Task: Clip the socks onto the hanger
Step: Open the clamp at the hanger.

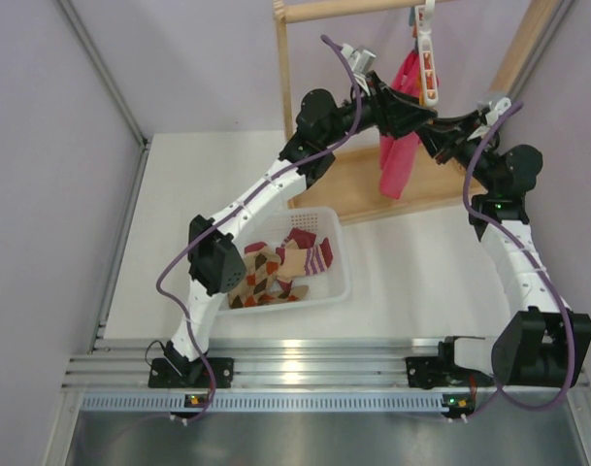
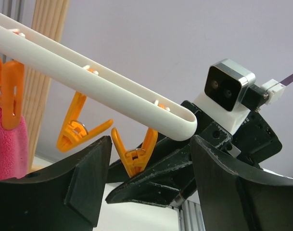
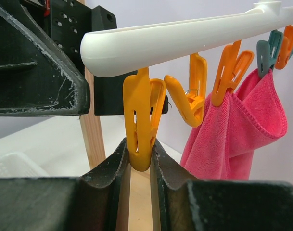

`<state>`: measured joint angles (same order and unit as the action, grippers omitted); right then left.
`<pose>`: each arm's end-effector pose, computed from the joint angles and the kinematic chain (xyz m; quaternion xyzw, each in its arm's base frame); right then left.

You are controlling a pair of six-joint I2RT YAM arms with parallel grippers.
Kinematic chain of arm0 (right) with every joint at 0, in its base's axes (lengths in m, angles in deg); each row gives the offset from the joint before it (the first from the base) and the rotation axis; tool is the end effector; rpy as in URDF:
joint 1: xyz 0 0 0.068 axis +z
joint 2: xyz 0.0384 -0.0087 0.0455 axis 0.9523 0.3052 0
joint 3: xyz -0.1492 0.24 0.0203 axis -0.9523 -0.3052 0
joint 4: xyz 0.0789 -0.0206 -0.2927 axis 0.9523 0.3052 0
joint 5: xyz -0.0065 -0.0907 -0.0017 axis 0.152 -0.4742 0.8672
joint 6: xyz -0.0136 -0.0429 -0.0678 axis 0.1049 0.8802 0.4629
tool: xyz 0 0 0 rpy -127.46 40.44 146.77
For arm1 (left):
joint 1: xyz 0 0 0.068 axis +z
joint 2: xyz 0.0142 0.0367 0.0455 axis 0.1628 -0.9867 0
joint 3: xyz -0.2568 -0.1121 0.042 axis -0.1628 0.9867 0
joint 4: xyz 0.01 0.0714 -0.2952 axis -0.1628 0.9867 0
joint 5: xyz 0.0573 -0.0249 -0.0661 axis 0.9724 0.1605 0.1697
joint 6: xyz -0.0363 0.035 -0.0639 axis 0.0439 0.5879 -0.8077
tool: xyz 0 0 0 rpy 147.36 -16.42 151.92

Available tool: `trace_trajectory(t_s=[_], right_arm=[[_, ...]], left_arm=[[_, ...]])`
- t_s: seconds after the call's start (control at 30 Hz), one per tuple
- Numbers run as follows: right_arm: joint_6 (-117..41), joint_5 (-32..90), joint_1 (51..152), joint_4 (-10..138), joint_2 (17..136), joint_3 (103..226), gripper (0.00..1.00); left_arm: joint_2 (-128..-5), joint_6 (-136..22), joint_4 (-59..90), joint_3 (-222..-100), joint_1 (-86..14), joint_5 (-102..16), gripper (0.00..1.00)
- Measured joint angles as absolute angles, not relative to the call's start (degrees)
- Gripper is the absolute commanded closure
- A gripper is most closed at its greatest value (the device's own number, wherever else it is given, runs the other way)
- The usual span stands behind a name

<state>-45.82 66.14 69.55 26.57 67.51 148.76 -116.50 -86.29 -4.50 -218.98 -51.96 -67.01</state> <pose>0.3447 0.0334 0.4254 -0.2396 0.5413 0.2852 0.7538 0.4031 -0.4214 0.4829 0.2424 0.5005 -0.6530 0.5141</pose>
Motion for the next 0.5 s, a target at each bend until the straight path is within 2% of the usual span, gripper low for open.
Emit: trace_trajectory(t_s=[0.3, 0.5], right_arm=[[-47.81, 66.99, 69.55, 26.57, 67.51, 149.24, 1.0], [-47.81, 67.06, 69.55, 27.51, 67.38, 149.86, 1.0]], left_arm=[[-117.6, -87.19, -7.05, -219.22, -52.07, -65.28, 0.32], [-118.58, -85.55, -7.21, -221.03, -52.61, -64.98, 0.45]])
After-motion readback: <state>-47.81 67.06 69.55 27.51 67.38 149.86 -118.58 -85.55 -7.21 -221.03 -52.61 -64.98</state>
